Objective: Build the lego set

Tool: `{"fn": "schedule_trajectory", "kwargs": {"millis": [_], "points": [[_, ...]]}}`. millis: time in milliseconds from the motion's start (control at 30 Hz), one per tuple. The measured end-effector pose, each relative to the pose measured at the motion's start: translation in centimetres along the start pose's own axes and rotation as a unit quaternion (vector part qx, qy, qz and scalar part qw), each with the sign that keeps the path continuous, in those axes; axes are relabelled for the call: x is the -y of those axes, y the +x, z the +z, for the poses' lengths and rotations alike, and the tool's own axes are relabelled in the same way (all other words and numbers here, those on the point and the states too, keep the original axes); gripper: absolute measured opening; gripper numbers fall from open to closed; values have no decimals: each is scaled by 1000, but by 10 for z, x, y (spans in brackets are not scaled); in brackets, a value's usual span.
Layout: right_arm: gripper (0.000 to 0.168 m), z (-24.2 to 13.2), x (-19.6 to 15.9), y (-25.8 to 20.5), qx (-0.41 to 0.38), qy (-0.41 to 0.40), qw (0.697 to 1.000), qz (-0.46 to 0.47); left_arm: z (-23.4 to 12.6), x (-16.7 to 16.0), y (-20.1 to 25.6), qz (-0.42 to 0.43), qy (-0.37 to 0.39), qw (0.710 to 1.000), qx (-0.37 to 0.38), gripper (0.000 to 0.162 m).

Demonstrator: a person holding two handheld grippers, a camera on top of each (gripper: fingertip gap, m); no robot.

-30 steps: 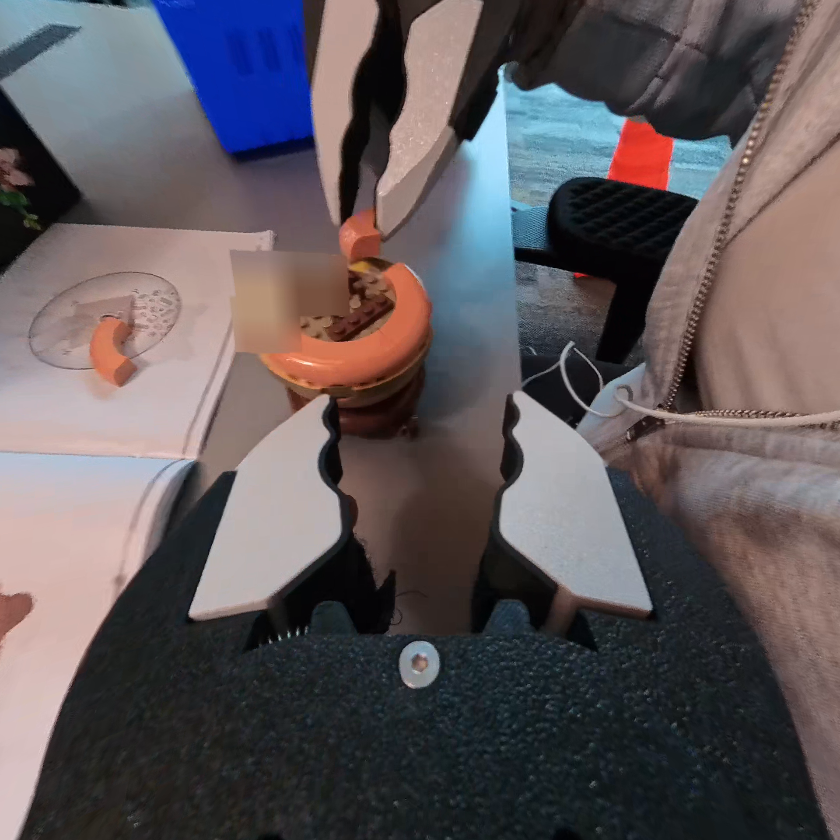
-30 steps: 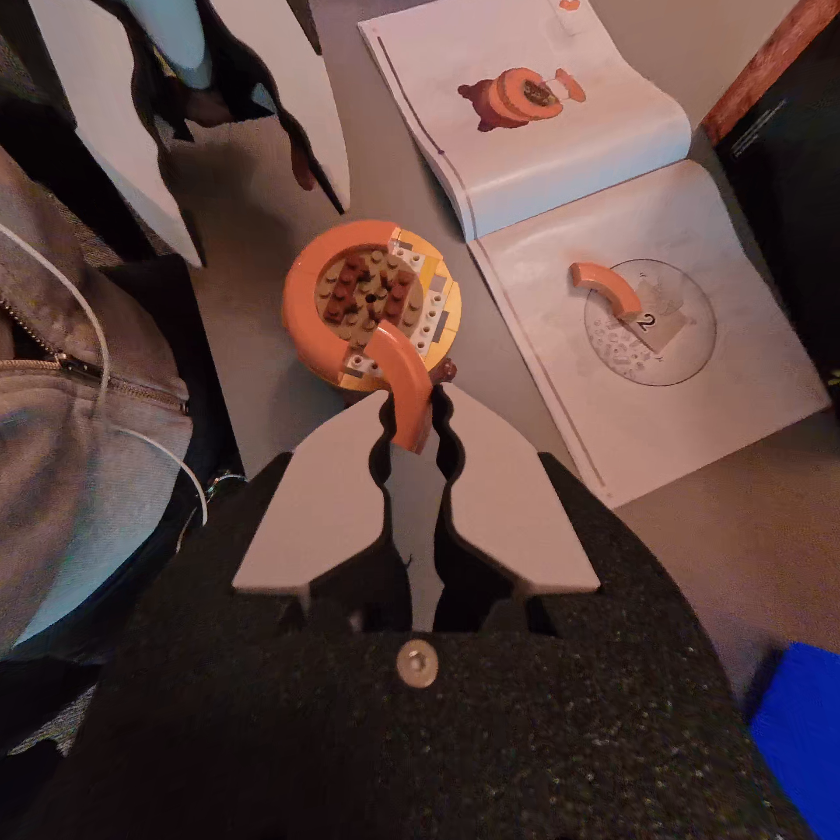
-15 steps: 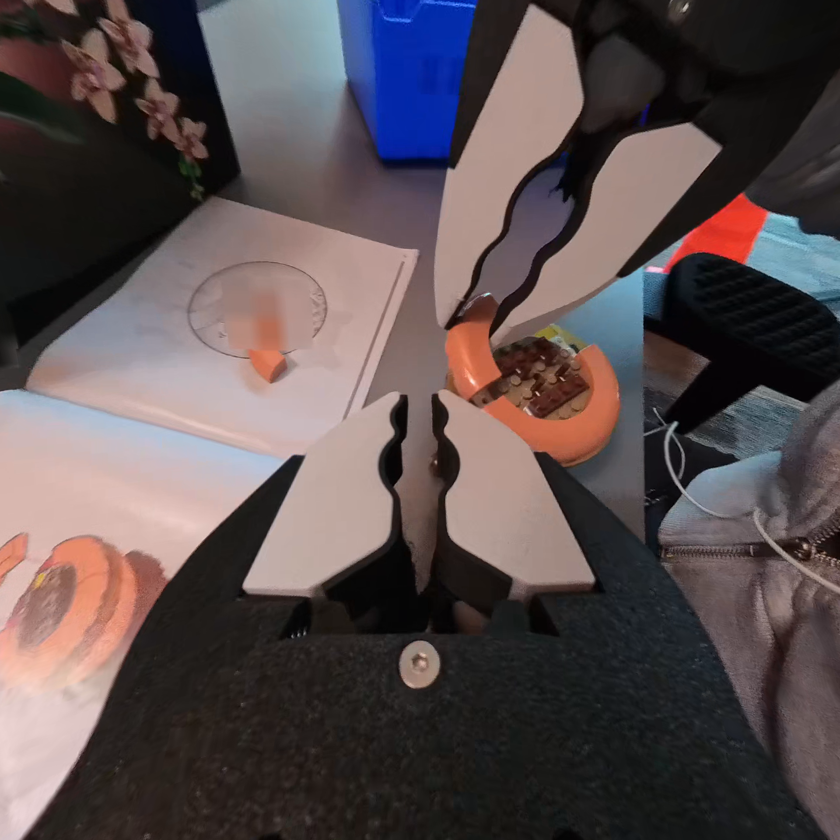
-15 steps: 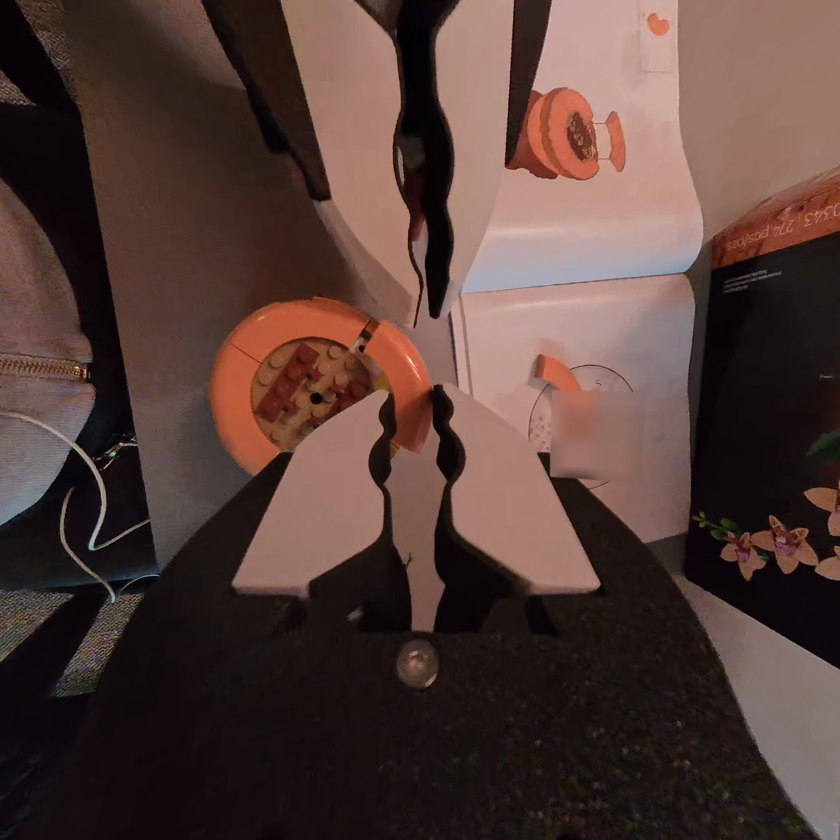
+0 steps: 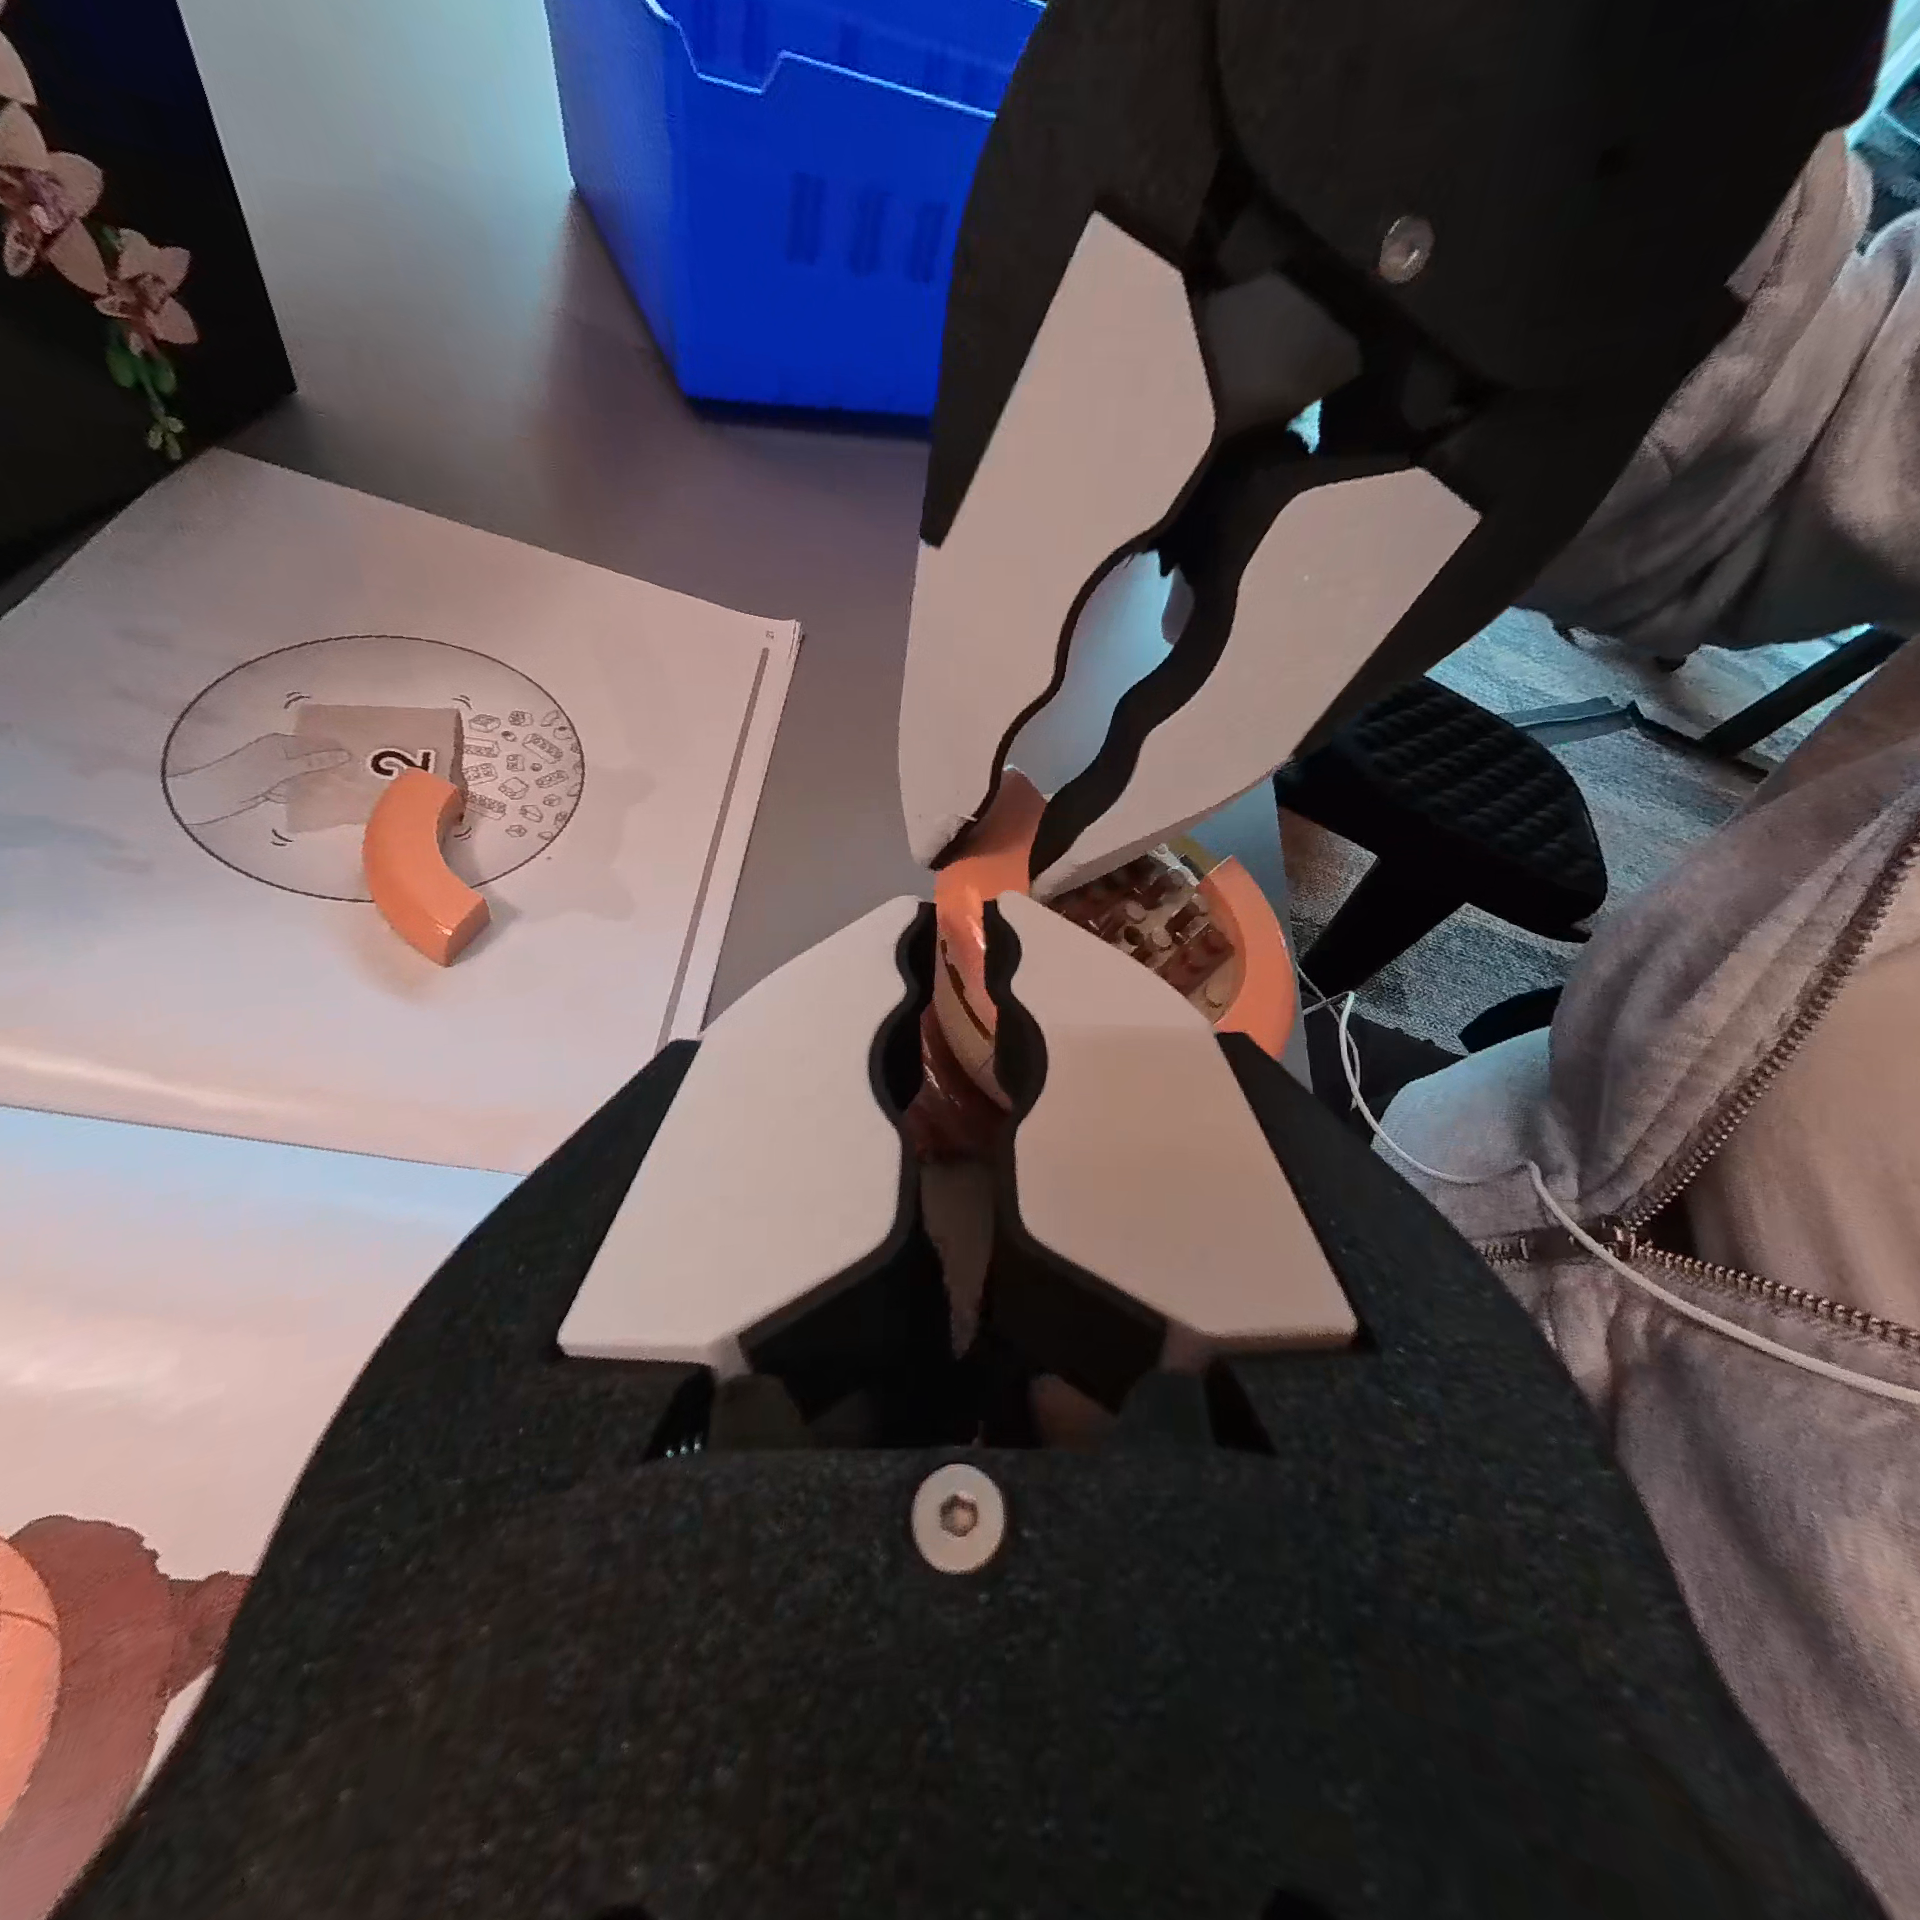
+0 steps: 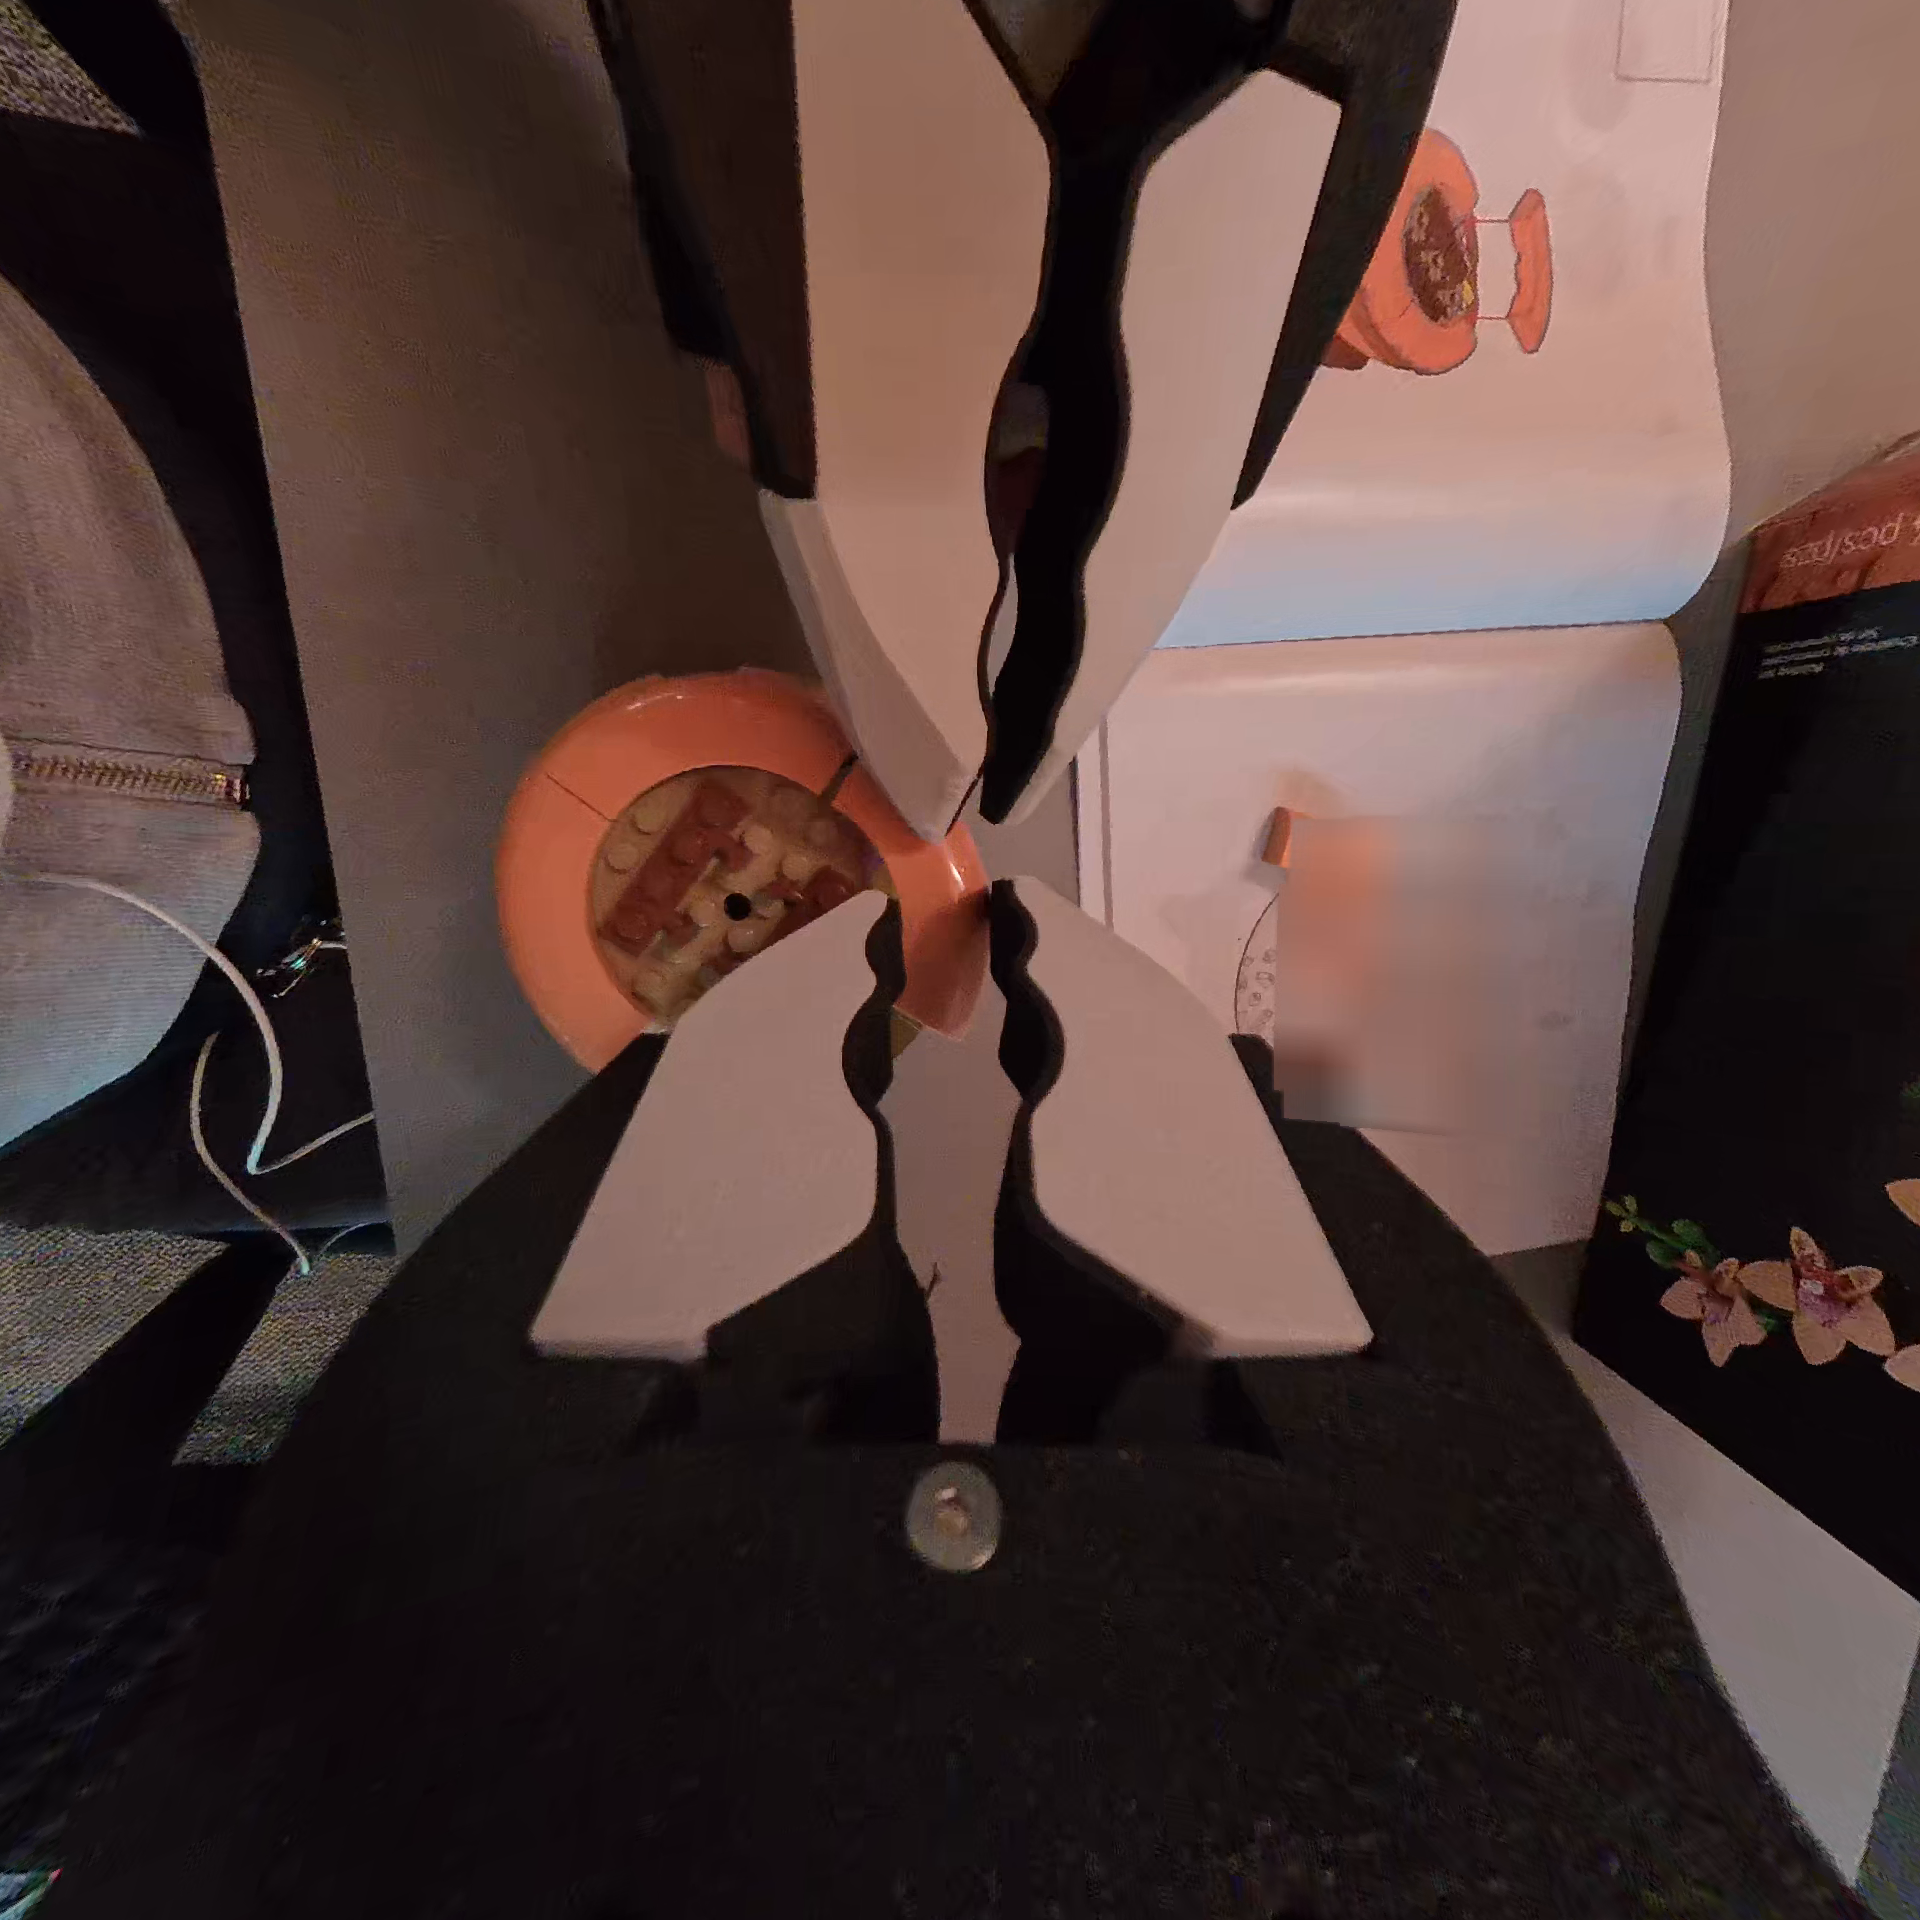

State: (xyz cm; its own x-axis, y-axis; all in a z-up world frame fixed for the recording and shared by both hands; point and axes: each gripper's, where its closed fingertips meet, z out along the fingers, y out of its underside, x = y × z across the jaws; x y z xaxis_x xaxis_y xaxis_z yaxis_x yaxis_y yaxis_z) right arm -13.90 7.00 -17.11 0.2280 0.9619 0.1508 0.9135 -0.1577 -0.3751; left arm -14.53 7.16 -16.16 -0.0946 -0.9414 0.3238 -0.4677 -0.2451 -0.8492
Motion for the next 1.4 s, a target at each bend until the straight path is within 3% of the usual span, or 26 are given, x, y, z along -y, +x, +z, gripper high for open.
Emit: {"fn": "schedule_trajectory", "kwargs": {"millis": [500,600,700,800,1400], "points": [[16,-8,0,-6,71,15,997,13,1,-5,4,11,-15,1000,-18,9],[8,-18,-3,9,72,72,992,72,0,-5,3,13,-14,1000,-13,10],[6,-19,-1,6,135,153,965,165,0,-5,3,30,-12,999,-3,10],[5,-11,-2,-5,173,179,948,199,-1,-5,4,41,-14,999,6,10],[0,-4,1,-15,118,155,967,163,2,-5,8,110,-26,993,41,0]]}}
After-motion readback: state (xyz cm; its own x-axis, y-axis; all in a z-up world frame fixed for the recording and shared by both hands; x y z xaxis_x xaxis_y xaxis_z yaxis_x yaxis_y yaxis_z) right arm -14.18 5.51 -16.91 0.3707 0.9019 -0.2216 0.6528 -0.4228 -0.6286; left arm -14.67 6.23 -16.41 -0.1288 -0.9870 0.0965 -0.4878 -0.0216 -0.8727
